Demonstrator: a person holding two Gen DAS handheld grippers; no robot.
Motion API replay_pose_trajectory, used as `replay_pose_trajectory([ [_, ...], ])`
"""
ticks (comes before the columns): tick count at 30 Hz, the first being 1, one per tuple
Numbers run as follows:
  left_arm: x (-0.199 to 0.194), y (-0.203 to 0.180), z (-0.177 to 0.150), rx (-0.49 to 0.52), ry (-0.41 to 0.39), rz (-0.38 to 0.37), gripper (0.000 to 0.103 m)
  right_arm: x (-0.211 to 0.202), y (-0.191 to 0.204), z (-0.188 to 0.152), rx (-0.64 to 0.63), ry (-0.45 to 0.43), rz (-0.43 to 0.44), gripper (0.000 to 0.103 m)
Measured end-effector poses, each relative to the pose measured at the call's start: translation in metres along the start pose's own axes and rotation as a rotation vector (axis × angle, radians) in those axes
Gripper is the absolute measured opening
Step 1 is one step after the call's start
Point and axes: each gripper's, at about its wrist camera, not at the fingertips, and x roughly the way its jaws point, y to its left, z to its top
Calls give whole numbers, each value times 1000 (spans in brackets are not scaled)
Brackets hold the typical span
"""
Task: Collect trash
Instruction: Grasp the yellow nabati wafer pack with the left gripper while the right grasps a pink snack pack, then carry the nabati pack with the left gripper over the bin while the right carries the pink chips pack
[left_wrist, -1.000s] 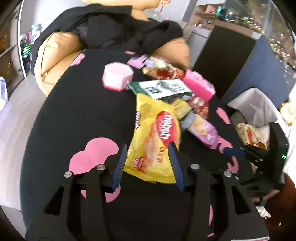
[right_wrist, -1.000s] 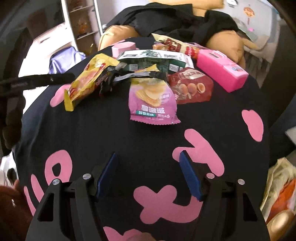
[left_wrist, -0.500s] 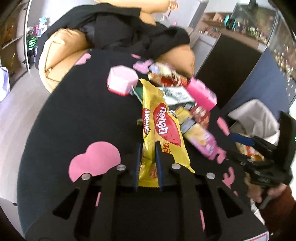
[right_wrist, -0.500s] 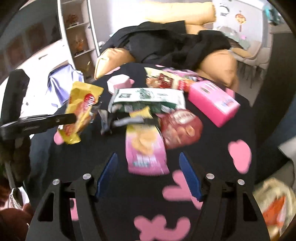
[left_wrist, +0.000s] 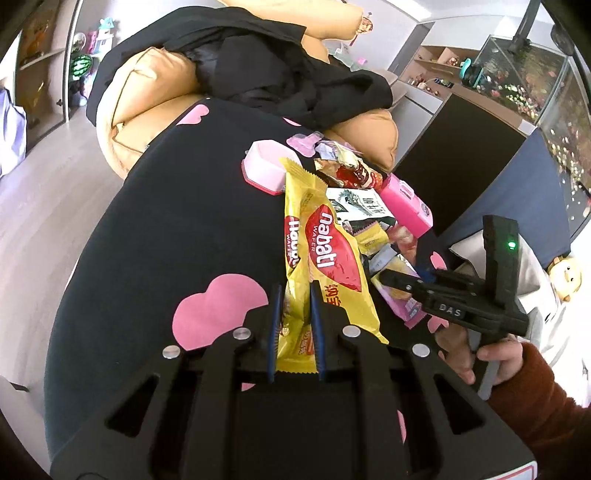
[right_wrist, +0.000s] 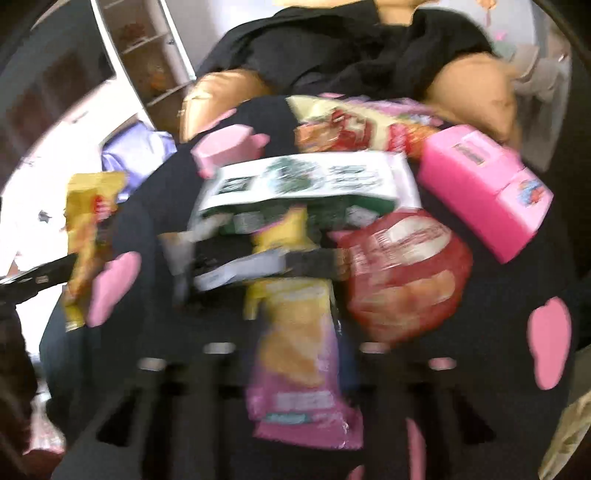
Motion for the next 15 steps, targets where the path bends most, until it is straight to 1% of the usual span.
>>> replay_pose_trajectory([
  [1,0,0,0,0,0,-1,14,-6,4,-2,-14,-15,-34,15],
  [2,1,-2,-1,2,1,-4,14,-13,8,-4,-32,-25,-57,11],
  [3,1,-3,-1,3,2,-6,14,-19,10,-6,-34,-27,-58,9],
  [5,1,-7,-3,12,4,-13,14,-34,10,-11,-12,-45,-54,8],
  [12,2,-30,-2,47,5,-32,14,-81,-1,-27,35,-98,-89,8],
  [15,-3,-46,3,76,-9,-37,14,-105,-7,-30,43,-139,-124,8],
])
